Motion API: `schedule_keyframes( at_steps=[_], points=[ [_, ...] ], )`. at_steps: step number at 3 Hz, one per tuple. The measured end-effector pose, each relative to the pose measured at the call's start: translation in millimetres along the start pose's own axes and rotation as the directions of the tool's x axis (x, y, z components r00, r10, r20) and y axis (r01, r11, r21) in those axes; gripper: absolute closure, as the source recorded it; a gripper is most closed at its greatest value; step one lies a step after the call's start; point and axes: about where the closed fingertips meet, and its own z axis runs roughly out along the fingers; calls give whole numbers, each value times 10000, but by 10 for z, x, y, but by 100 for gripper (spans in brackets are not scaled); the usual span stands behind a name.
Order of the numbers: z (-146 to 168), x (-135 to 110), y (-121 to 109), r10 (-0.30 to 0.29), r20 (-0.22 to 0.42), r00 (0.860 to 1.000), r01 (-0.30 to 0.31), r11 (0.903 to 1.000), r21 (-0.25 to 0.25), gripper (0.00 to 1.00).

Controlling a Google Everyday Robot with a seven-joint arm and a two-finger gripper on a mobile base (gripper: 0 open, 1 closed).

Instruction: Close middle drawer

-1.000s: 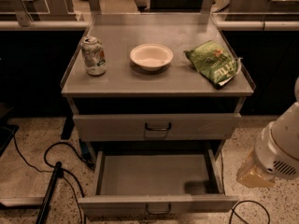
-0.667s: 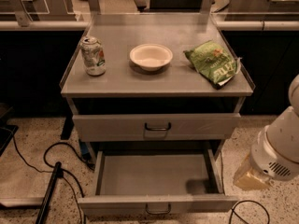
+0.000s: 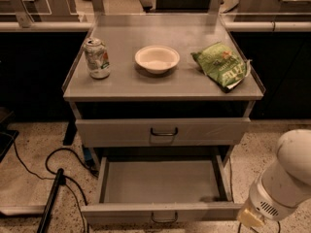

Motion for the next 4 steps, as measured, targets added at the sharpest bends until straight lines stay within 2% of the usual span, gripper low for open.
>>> schedule_keyframes(
  at_steps=[1,2,4],
  points=[
    [601,-24,-173,508,174,9986,-505,9986,-168,100],
    [601,-24,-173,508,174,9986,-505,9986,-168,100],
    [1292,37,-221,794,769,9939,-735,9943,-771,100]
  ],
)
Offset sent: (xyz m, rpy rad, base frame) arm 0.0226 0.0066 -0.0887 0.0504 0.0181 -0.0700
